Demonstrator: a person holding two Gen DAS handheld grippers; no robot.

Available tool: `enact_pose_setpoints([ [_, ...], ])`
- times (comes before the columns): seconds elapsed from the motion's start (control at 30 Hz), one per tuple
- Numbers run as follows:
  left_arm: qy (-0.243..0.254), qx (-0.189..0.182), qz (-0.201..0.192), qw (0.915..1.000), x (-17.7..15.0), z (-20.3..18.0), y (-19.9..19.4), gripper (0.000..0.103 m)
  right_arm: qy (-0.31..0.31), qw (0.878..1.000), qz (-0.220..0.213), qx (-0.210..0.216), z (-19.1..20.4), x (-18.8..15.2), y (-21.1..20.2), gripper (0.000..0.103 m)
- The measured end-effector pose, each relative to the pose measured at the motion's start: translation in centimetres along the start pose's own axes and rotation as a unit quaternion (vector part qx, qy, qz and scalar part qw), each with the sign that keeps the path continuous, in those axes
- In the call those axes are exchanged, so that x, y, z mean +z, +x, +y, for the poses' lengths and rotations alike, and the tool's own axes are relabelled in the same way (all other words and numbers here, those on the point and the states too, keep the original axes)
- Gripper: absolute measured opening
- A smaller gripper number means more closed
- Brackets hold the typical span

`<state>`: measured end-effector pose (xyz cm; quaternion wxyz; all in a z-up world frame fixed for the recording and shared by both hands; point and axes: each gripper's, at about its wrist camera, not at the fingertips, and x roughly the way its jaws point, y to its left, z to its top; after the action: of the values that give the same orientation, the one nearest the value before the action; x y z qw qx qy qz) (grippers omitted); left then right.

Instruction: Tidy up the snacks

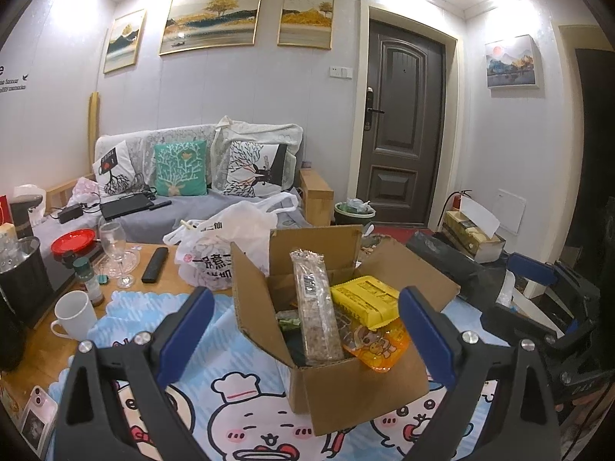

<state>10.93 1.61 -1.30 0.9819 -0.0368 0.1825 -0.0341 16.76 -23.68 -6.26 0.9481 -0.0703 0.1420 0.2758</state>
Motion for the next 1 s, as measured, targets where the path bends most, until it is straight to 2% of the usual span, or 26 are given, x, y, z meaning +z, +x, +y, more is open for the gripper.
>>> enact_pose_setpoints([
  [1.0, 0.005, -0.004, -0.012, 0.9999, 0.29, -0.33, -0.34, 0.097, 0.006, 1.000, 0.001, -0.006, -0.02, -0.14, 0.14, 0.103],
])
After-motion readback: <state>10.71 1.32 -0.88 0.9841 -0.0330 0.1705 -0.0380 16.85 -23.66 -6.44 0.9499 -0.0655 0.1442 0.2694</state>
